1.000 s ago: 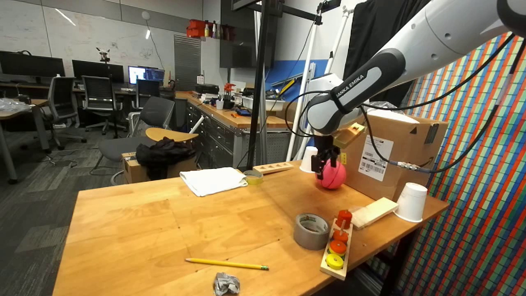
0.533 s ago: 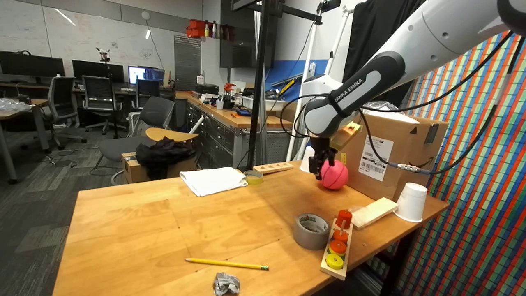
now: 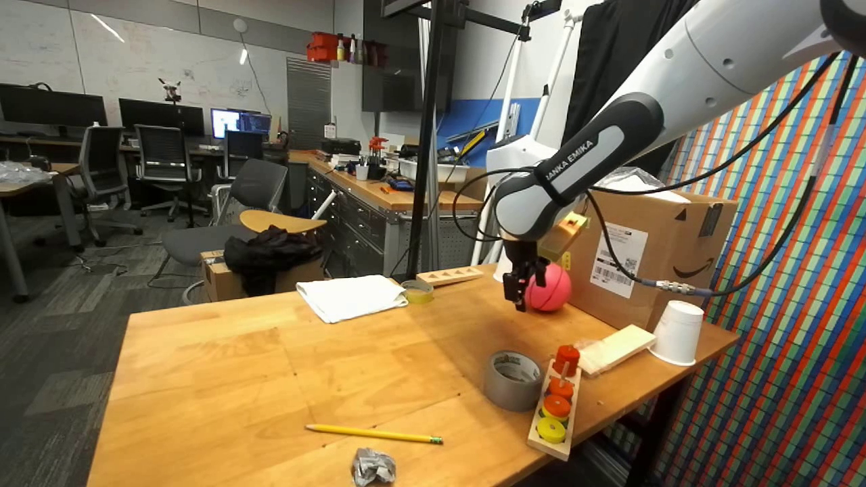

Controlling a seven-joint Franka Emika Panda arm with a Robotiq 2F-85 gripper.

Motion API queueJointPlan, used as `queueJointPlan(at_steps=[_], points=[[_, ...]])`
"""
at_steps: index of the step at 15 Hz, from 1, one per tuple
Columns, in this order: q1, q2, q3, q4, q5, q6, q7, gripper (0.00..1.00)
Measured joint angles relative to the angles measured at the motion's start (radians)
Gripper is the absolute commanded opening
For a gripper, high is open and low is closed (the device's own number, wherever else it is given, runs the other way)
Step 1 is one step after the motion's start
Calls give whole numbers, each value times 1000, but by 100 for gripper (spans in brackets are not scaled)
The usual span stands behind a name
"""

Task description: Move the basketball to the right.

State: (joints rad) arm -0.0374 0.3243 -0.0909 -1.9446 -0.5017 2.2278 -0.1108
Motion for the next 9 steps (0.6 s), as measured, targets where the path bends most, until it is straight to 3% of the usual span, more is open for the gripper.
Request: queueJointPlan(at_steps=[9], points=[[8,-3,-5,-28,-59,5,-8,100]])
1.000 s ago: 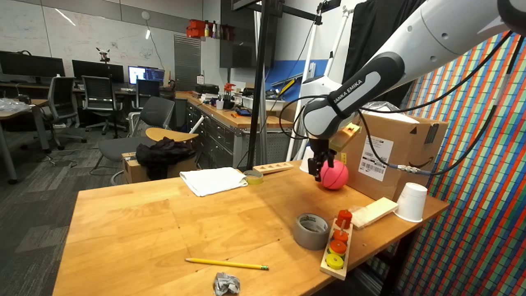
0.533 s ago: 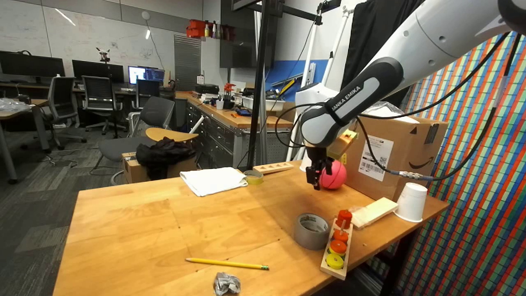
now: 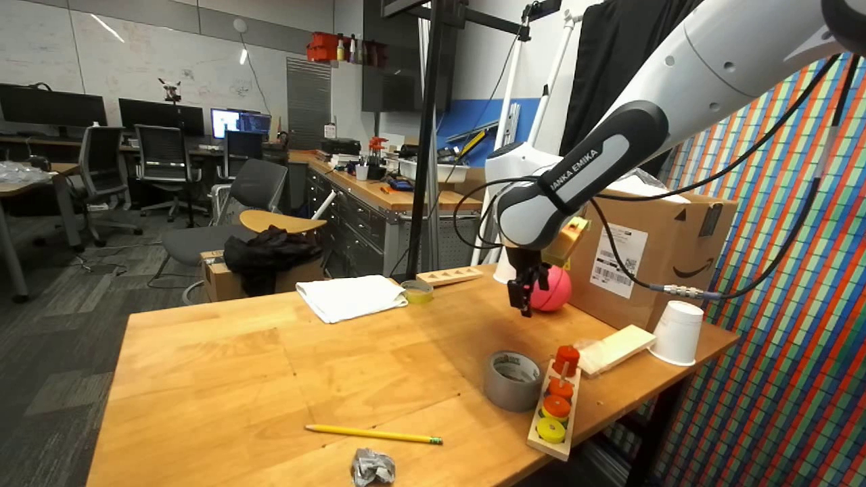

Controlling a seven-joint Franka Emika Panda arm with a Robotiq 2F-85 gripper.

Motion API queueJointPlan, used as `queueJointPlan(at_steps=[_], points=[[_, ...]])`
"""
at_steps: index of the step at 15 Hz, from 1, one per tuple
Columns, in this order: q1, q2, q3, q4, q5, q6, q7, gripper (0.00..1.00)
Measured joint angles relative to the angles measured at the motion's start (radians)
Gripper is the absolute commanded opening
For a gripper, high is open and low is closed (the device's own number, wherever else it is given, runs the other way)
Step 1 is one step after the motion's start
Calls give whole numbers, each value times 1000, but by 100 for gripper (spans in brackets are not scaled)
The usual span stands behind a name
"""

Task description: Move the basketball to the right.

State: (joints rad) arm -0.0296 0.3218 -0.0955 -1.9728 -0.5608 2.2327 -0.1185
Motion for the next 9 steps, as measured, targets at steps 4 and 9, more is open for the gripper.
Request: queueJointPlan(at_steps=[4,9], points=[[33,-2,31,2,-27,2,-22,100],[56,-1,53,11,-27,2,-54,100]])
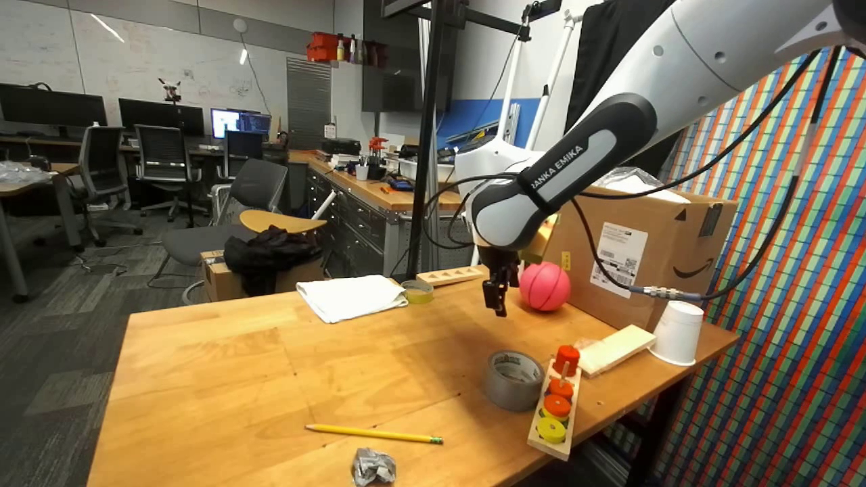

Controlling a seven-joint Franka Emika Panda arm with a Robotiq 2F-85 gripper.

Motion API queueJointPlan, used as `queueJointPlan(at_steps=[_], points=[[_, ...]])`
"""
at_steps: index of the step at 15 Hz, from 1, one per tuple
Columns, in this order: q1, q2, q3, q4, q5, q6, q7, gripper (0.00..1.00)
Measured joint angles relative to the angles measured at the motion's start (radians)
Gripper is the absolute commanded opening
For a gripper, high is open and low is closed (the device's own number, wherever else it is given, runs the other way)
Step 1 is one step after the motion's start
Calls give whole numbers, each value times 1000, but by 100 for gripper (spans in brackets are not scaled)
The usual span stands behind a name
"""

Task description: Move the basketball to the right.

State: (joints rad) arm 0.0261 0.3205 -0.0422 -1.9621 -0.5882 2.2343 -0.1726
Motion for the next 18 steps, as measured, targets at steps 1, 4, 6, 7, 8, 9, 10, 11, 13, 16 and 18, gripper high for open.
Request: queueJointPlan(at_steps=[1,4,6,7,8,9,10,11,13,16,18], points=[[0,1,0,2,-1,0,-7,100],[-8,6,-7,4,-1,-2,-19,100],[-24,6,-16,4,1,-2,-27,100],[-35,6,-19,4,1,-2,-34,100],[-47,6,-21,4,3,-2,-41,100],[-58,5,-23,4,6,-2,-47,100],[-69,5,-25,4,9,-2,-53,100],[-77,4,-28,4,10,-2,-54,100],[-92,3,-33,6,16,-5,-58,100],[-114,3,-35,15,65,-16,-94,100],[-124,3,-35,26,99,-31,-122,100]])
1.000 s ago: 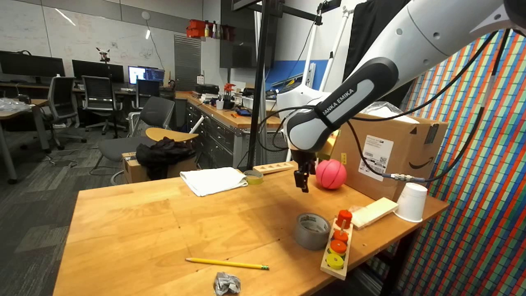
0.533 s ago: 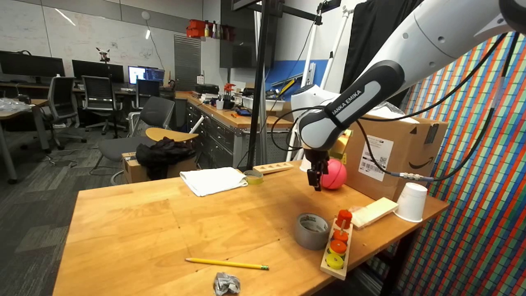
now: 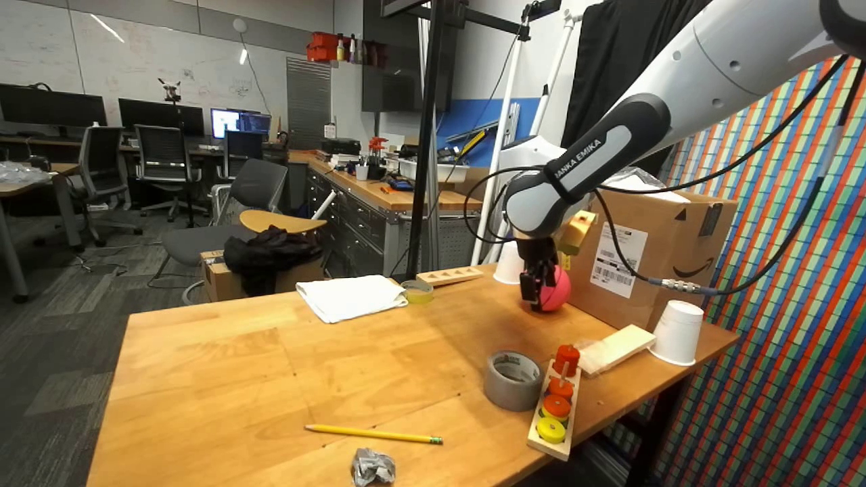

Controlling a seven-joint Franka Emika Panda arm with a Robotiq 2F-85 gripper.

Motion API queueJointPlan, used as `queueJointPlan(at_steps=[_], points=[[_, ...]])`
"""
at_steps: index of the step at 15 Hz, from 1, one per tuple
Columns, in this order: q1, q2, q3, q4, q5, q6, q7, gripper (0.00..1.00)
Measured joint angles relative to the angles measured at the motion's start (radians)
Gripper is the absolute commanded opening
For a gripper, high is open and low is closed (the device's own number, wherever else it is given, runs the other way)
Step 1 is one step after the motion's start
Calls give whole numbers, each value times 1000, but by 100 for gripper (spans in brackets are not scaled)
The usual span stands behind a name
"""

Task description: Move the basketball to the right.

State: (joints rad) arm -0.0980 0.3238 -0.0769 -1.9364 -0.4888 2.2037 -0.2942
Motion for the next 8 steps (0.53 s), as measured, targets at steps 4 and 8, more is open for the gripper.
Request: queueJointPlan(at_steps=[4,8], points=[[-7,0,-1,25,23,-34,-16,100],[-6,0,-4,46,16,-46,-9,100]])
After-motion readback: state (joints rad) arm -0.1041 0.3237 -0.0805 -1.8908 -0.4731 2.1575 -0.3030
